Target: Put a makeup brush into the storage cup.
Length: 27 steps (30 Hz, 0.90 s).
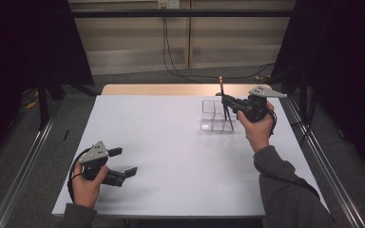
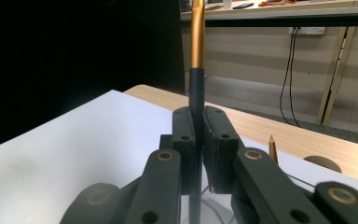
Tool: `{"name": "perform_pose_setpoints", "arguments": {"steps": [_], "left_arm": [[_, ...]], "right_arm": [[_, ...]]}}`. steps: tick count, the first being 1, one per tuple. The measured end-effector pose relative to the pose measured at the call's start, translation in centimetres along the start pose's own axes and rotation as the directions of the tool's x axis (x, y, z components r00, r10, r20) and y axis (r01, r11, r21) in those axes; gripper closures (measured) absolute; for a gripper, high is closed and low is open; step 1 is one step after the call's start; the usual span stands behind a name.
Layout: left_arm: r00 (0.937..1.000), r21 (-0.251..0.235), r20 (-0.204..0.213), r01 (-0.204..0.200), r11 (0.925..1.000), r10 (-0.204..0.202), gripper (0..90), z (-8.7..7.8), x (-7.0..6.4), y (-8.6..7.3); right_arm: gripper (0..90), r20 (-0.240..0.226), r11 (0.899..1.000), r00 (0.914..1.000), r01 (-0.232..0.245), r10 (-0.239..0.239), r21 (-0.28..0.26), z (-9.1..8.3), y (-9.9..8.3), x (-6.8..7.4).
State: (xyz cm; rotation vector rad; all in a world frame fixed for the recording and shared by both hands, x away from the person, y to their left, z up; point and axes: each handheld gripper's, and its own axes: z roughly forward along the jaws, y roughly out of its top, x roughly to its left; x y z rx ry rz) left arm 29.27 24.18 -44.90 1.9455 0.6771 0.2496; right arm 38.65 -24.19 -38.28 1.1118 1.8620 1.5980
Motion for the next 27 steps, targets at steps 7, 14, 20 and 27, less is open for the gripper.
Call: {"name": "perform_pose_setpoints", "arguments": {"steps": [7, 14, 20, 27], "left_arm": [[1.0000, 0.001, -0.001, -0.001, 1.0000, 0.001, 2.1, 0.0, 0.1, 0.0], [1.0000, 0.003, -0.003, 0.005, 1.0000, -0.005, 2.1, 0.0, 0.0, -0.1], [1.0000, 0.002, -0.005, 0.007, 1.0000, -0.007, 2.1, -0.1, 0.0, -0.1], [1.0000, -0.004, -0.002, 0.005, 1.0000, -0.005, 2.1, -0.1, 0.1, -0.1]], "right_arm": [[84.1, 0.015, 1.000, 0.9999, 0.001, -0.001, -0.021, 0.0, 0.6, -0.5], [84.1, 0.036, 0.999, 0.9993, -0.007, 0.009, -0.036, 0.0, 0.9, -1.1], [84.1, 0.046, 0.999, 0.9989, -0.006, 0.007, -0.034, 0.2, 0.8, -1.3], [84.1, 0.058, 1.000, 0.9983, 0.004, -0.002, -0.027, 0.5, 0.9, -1.5]]}}
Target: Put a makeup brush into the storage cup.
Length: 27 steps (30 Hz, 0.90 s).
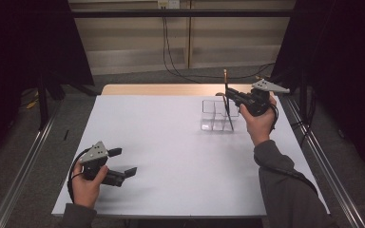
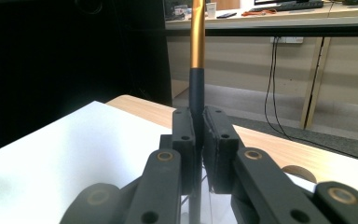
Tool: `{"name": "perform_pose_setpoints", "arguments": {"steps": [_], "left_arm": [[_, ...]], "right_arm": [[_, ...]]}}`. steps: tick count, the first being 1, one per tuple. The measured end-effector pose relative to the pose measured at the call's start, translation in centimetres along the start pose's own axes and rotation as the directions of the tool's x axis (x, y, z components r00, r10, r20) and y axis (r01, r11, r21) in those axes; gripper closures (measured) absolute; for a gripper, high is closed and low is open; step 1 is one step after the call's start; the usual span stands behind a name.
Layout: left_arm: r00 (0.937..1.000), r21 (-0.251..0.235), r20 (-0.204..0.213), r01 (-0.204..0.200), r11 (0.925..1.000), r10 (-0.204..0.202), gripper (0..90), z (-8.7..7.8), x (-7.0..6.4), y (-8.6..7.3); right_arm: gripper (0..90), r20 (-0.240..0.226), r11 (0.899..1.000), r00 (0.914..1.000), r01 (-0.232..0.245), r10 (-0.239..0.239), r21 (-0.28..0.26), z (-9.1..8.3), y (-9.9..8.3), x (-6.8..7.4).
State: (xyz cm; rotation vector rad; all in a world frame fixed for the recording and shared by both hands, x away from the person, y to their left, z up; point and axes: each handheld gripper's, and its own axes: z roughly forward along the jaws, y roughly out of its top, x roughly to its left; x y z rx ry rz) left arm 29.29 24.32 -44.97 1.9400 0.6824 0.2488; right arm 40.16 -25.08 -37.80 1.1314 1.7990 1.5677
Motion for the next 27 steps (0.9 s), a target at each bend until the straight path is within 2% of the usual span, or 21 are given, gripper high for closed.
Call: {"name": "perform_pose_setpoints", "arguments": {"steps": [11, 13, 22, 27], "left_arm": [[0.9999, 0.005, -0.012, 0.001, 1.0000, -0.001, 2.1, -0.2, 0.1, 0.0], [1.0000, -0.001, -0.001, 0.007, 1.0000, -0.007, 2.1, -0.2, 0.1, -0.1], [1.0000, -0.001, -0.002, 0.006, 1.0000, -0.006, 2.1, -0.2, 0.2, -0.1], [0.9999, 0.002, -0.012, 0.006, 1.0000, -0.006, 2.1, -0.3, 0.1, -0.1]], "right_arm": [[84.1, 0.011, 1.000, 0.9999, 0.007, -0.007, 0.018, 0.6, -0.3, -0.4], [84.1, 0.012, 1.000, 0.9999, 0.005, -0.005, 0.019, 0.7, -0.3, -0.5], [84.1, 0.030, 1.000, 0.9995, 0.006, -0.007, 0.022, 1.0, -0.4, -0.7], [84.1, 0.039, 1.000, 0.9992, 0.008, -0.009, 0.025, 1.2, -0.4, -0.8]]}}
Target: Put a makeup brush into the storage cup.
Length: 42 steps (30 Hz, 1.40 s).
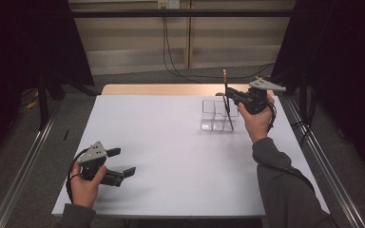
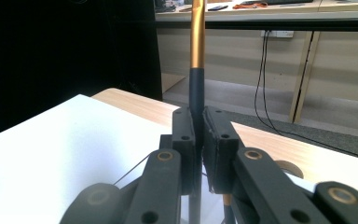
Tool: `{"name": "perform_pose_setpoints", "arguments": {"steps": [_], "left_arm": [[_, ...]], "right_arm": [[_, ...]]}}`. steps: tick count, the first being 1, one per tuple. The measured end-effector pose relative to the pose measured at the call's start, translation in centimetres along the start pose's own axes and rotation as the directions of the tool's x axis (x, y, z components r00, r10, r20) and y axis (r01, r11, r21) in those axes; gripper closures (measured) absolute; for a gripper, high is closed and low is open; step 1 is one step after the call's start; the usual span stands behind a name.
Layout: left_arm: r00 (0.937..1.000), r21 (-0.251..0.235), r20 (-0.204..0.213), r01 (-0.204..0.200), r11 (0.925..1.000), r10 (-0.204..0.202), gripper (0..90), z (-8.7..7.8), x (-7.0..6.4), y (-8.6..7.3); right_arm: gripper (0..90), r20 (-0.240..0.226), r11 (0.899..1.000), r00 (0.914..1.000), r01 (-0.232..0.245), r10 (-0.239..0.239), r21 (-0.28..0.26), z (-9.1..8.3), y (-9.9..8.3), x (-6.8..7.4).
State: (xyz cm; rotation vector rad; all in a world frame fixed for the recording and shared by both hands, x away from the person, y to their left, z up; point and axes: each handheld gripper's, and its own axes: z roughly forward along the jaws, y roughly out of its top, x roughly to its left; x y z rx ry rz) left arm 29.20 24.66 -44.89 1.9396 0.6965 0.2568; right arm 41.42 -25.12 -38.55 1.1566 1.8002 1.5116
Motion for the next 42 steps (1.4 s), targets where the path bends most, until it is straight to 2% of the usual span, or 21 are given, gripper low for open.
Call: {"name": "perform_pose_setpoints", "arguments": {"steps": [19, 27, 42], "left_arm": [[1.0000, -0.004, 0.001, -0.006, 1.0000, 0.006, 2.1, -0.2, 0.0, 0.0], [1.0000, -0.005, 0.003, -0.007, 1.0000, 0.007, 2.2, -0.2, 0.0, 0.0], [1.0000, -0.007, 0.002, -0.005, 1.0000, 0.005, 2.3, -0.2, -0.1, 0.1]], "right_arm": [[84.1, 0.043, 1.000, 0.9989, -0.018, 0.018, -0.001, 0.1, -0.6, -0.7], [84.1, 0.060, 1.000, 0.9981, -0.013, 0.013, 0.006, 0.2, -1.0, -0.9], [84.1, 0.066, 1.000, 0.9977, -0.017, 0.016, 0.012, 0.4, -1.7, -0.9]]}}
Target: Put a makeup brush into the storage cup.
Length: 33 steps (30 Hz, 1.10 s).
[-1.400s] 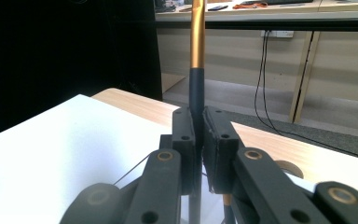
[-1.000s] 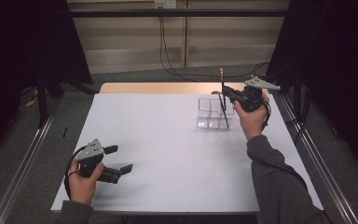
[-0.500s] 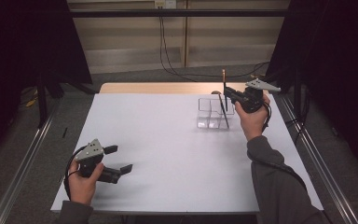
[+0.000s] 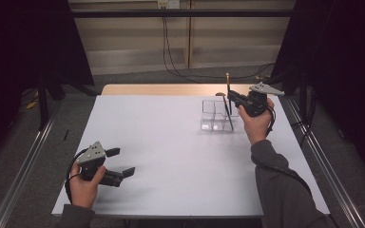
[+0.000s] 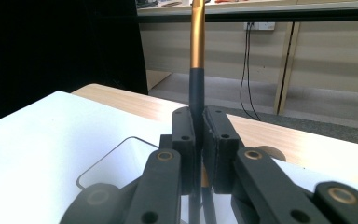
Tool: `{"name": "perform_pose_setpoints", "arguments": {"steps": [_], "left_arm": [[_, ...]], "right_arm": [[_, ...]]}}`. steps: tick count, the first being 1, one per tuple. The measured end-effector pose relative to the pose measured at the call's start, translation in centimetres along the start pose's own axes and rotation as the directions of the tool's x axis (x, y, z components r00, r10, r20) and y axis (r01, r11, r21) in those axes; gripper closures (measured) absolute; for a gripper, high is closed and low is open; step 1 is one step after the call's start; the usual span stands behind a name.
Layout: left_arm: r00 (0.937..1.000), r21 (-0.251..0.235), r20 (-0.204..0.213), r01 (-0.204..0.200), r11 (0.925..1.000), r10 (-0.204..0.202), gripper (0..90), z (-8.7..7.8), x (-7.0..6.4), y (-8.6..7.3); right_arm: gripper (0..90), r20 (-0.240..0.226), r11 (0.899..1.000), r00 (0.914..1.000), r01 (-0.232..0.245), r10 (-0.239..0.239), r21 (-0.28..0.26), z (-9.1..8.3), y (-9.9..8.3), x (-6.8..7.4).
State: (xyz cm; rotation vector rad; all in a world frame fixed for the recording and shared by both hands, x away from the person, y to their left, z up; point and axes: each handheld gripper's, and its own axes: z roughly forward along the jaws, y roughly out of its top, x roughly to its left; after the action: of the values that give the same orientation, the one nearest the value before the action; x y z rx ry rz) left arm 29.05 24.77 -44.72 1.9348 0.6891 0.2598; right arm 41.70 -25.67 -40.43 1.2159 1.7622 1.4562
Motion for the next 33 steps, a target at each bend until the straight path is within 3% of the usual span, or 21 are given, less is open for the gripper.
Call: {"name": "perform_pose_setpoints", "arguments": {"steps": [20, 33], "left_arm": [[1.0000, 0.001, -0.001, -0.002, 1.0000, 0.002, 2.3, 0.02, 0.06, -0.02], [1.0000, -0.001, 0.002, -0.002, 1.0000, 0.002, 2.3, 0.08, 0.04, 0.01]], "right_arm": [[84.0, -0.004, 1.000, 1.0000, 0.005, -0.005, 0.005, -0.02, -0.31, 0.10], [84.0, -0.019, 1.000, 0.9996, -0.021, 0.021, 0.007, -0.34, -0.71, 0.09]]}}
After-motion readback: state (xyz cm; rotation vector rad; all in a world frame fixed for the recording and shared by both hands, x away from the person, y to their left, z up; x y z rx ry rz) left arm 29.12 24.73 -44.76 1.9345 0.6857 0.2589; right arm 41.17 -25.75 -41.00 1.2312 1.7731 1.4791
